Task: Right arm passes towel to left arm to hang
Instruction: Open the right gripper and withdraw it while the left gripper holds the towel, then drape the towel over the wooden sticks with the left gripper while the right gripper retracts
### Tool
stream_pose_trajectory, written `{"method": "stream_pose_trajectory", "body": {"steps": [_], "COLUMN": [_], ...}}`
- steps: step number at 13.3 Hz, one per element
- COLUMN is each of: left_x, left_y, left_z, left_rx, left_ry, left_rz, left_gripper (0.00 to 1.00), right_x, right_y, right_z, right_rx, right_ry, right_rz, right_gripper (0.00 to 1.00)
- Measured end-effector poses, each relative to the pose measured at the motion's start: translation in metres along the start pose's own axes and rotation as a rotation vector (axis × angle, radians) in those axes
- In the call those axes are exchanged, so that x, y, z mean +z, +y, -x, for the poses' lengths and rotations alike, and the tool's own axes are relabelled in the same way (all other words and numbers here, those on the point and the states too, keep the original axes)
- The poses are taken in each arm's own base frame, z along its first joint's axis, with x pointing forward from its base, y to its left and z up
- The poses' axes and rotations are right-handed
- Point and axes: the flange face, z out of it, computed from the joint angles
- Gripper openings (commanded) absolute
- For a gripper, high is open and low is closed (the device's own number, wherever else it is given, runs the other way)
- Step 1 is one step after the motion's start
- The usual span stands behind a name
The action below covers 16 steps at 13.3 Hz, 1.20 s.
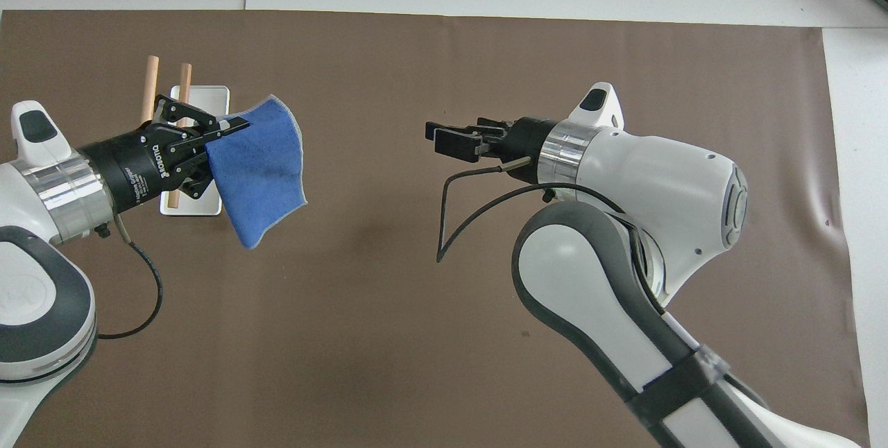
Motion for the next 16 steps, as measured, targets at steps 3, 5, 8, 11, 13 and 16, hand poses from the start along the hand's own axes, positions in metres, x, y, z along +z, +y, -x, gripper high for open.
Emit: {"method": "stream_pose_trajectory", "body": {"steps": [3,5,8,11,13,16], "left_x": [0.016,0.025,0.019,0.014,0.014,0.014], "left_y": [-0.007,-0.002,0.013,0.009,0.004,-0.004], "left_z": [-0.027,-0.042,-0.067,-0.089,-0.099,-0.112], "left_rx": [-0.067,-0.159,-0.234,-0.270,-0.319,-0.417], "left_ry": [0.087,0.113,0.139,0.163,0.169,0.164], "left_rz": [0.007,0.020,0.057,0.061,0.066,0.095], "left_gripper": [0.00,0.00,0.00,0.00,0.00,0.00], "right_x": [-0.006,-0.007,-0.032,-0.094,-0.142,-0.203], "right_y": [0.017,0.010,0.006,0.038,0.052,0.061], "right_z": [-0.004,-0.003,-0.015,-0.039,-0.047,-0.043], "right_rx": [-0.015,0.023,0.121,0.198,0.234,0.265], "right_ry": [-0.069,-0.127,-0.196,-0.238,-0.265,-0.321], "right_rz": [0.153,0.264,0.408,0.514,0.563,0.598], "right_gripper": [1.00,1.00,1.00,1.00,1.00,1.00]}}
